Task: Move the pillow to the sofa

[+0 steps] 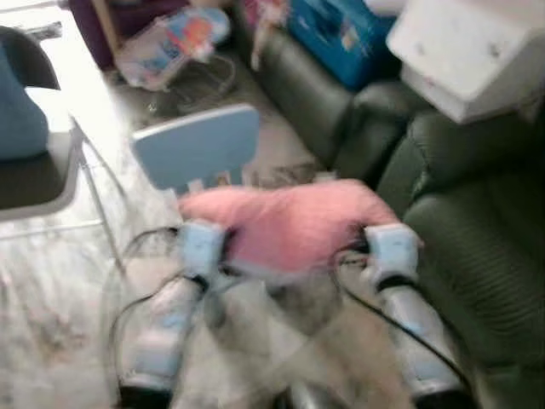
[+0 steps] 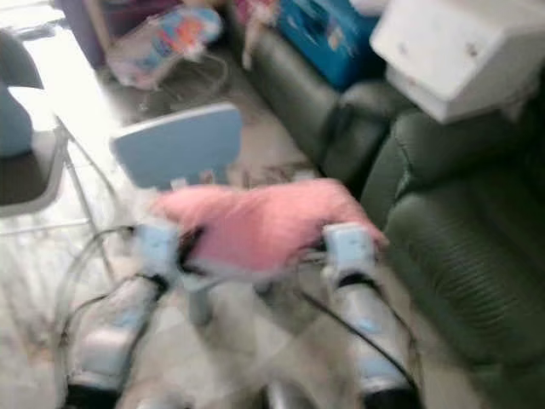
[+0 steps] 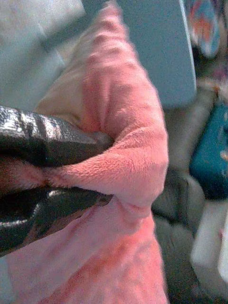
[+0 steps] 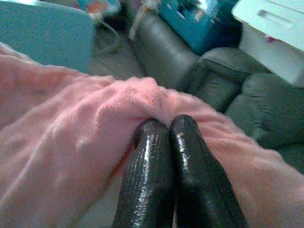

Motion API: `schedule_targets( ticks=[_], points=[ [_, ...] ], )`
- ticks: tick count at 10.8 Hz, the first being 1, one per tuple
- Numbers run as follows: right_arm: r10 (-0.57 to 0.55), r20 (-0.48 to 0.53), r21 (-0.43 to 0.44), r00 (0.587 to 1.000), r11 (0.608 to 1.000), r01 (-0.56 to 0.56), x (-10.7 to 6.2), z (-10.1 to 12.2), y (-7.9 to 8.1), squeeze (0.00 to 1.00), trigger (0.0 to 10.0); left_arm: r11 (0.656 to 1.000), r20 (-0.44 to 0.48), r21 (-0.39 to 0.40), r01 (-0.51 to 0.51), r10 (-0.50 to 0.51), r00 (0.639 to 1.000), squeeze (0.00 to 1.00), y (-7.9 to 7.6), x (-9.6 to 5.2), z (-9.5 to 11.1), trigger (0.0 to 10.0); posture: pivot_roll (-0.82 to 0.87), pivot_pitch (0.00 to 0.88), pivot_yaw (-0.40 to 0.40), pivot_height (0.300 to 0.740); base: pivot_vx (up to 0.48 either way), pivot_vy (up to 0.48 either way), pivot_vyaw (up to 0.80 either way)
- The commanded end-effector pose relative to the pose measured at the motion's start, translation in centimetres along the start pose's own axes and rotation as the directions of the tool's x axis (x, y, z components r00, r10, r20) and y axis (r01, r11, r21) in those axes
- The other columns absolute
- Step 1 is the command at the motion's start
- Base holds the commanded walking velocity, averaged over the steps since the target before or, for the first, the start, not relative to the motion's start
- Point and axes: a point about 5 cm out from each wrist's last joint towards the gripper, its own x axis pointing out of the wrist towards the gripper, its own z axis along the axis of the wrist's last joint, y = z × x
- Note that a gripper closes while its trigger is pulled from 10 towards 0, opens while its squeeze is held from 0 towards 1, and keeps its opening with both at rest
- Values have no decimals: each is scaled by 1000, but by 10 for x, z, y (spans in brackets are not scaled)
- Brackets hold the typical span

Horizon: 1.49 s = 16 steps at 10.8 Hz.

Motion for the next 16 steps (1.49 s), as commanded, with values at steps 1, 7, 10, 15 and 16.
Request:
schedule_targets(
  ticks=[1,7,10,15,16],
  points=[
    [20,46,14,999,1000,-21,4,10,8,0,10000,1000,16,18,-7,6,1000,0,6,-3,3,10000,-30,93,-80,740,311,0,-800],
    [25,41,15,999,1000,-26,5,9,8,0,10000,1000,2,15,-1,1,1000,0,5,-4,0,10000,-33,91,-82,740,191,0,-800],
    [28,39,12,999,1000,-29,4,9,9,0,10000,1000,8,12,5,-5,1000,0,3,-4,1,10000,-36,96,-82,740,80,0,-800],
    [27,39,13,999,1000,-27,4,8,10,0,10000,1000,14,9,21,-21,1000,0,2,-4,2,10000,-38,99,-77,740,286,0,-800],
    [27,39,16,999,999,-28,4,8,10,0,10000,1000,14,10,22,-22,1000,0,3,-4,2,10000,-37,99,-76,740,307,0,-800]
  ],
)
